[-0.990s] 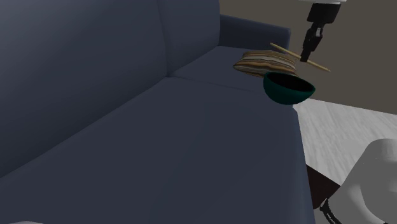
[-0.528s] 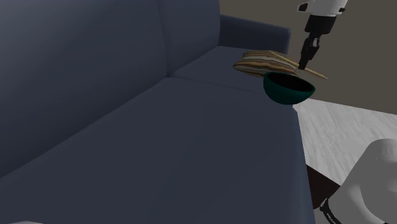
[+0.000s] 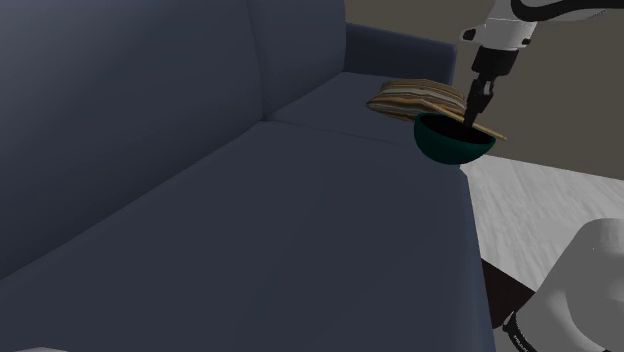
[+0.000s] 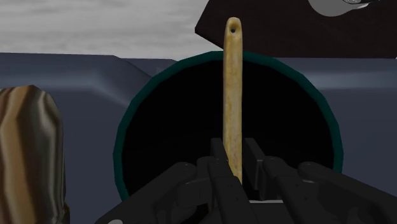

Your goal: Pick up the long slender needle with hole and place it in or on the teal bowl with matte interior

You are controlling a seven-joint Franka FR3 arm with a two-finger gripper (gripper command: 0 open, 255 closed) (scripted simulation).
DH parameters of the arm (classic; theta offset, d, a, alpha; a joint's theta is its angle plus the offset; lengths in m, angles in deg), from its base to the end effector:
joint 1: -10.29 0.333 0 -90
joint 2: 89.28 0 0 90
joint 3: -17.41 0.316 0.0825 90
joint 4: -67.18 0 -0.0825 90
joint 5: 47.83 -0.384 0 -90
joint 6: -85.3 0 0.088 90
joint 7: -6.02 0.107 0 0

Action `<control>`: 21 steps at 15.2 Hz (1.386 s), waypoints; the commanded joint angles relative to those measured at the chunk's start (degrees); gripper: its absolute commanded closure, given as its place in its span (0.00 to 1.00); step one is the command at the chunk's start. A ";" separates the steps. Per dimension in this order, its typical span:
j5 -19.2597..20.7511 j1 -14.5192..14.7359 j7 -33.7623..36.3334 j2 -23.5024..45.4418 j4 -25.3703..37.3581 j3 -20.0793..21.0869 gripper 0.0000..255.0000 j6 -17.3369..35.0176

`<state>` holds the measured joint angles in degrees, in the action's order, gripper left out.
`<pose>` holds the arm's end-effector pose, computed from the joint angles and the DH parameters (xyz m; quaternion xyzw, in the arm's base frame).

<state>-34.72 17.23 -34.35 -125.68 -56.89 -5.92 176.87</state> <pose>0.3386 -0.1663 0.6082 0.9699 0.2432 0.0144 0.0024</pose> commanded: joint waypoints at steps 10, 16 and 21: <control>0.05 -0.02 0.04 -0.04 -0.48 -0.07 0.00 0.47; -0.77 0.47 -0.43 1.46 6.38 0.59 0.00 -4.93; -0.98 0.60 -0.58 1.97 8.30 0.72 0.00 -6.35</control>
<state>-35.70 17.83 -34.88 -123.74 -48.76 -5.19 170.69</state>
